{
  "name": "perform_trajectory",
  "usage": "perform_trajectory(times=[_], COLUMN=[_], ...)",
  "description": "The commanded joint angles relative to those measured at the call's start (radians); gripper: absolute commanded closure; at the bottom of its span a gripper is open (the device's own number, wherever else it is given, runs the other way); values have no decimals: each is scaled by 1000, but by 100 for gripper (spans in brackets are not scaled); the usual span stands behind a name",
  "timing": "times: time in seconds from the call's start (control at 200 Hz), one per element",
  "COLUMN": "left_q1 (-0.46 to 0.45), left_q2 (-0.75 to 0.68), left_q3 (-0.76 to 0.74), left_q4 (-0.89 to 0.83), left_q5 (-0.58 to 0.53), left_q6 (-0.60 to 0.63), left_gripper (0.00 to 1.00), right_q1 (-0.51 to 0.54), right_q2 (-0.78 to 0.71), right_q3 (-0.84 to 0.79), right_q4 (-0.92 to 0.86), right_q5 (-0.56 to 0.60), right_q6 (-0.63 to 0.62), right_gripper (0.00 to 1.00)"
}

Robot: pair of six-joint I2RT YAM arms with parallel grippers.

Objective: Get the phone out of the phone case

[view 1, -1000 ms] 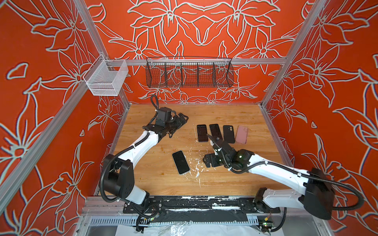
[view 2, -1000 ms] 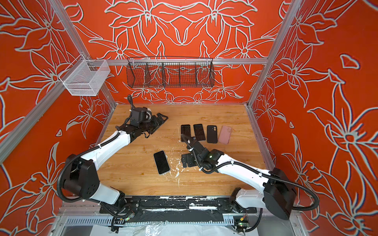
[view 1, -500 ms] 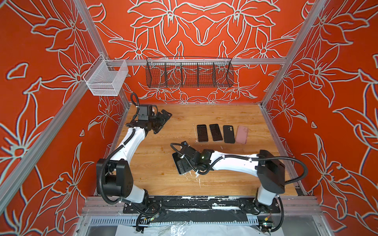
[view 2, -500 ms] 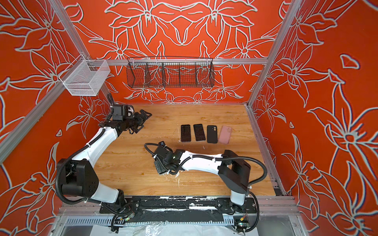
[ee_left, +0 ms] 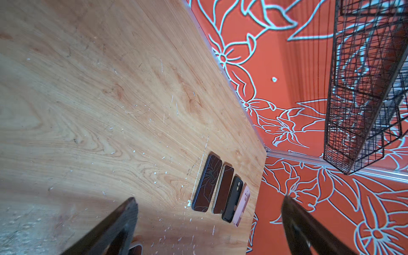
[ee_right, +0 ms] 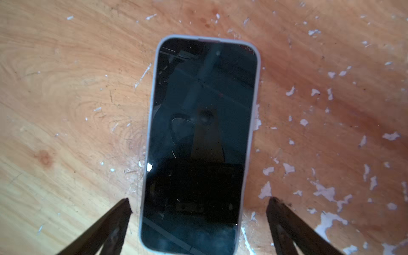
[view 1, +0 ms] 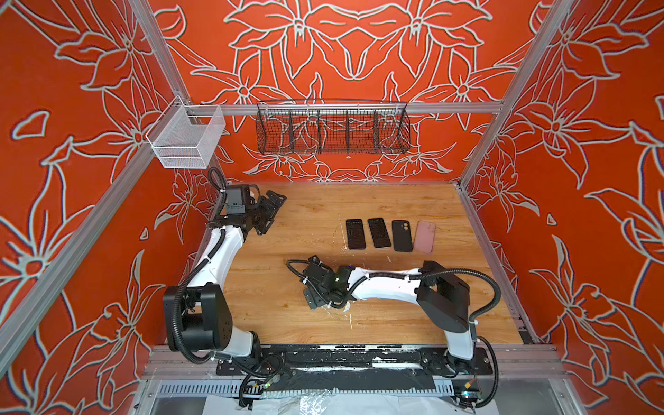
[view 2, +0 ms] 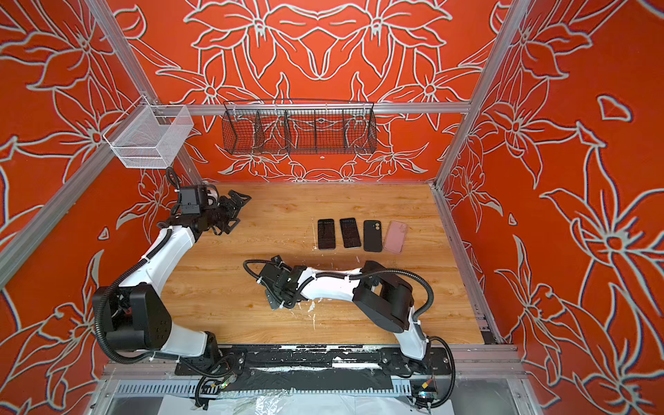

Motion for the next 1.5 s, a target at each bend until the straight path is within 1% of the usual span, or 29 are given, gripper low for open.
perform_trajectory(times=[0.0, 0.24, 0.455, 0.53, 0.691, 0.811, 0.996, 1.156, 1.246, 1.496], left_q1=[-2, -1, -2, -1, -1, 3, 12, 17, 21, 24], left_q2=[-23, -58, -77, -87, -113, -113, -123, -125, -124, -122], left_q3=[-18, -30, -33, -35, -43, -19, -33, -41, -49, -53], left_q4=[27, -5, -28, -49, -66, -91, -56, -53, -40, -13], left_q5=[21, 14, 39, 39, 40, 38, 53, 55, 64, 82], left_q6=[-6, 35, 55, 72, 97, 123, 101, 100, 90, 71], left_gripper=[2, 2, 2, 2, 2, 2, 2, 2, 2, 2], right_q1=[3, 3, 2, 1, 2, 2, 1, 0, 1, -2], right_q2=[28, 56, 82, 86, 99, 117, 147, 141, 139, 121], right_q3=[36, 58, 75, 73, 75, 85, 108, 98, 103, 108], right_q4=[-32, -28, -47, -44, -45, -61, -84, -88, -98, -99], right_q5=[13, -8, 3, 5, 0, 9, -4, -12, 2, 20], right_q6=[25, 26, 46, 48, 59, 55, 44, 30, 15, -31], right_gripper=[2, 2, 2, 5, 8, 9, 14, 21, 26, 27])
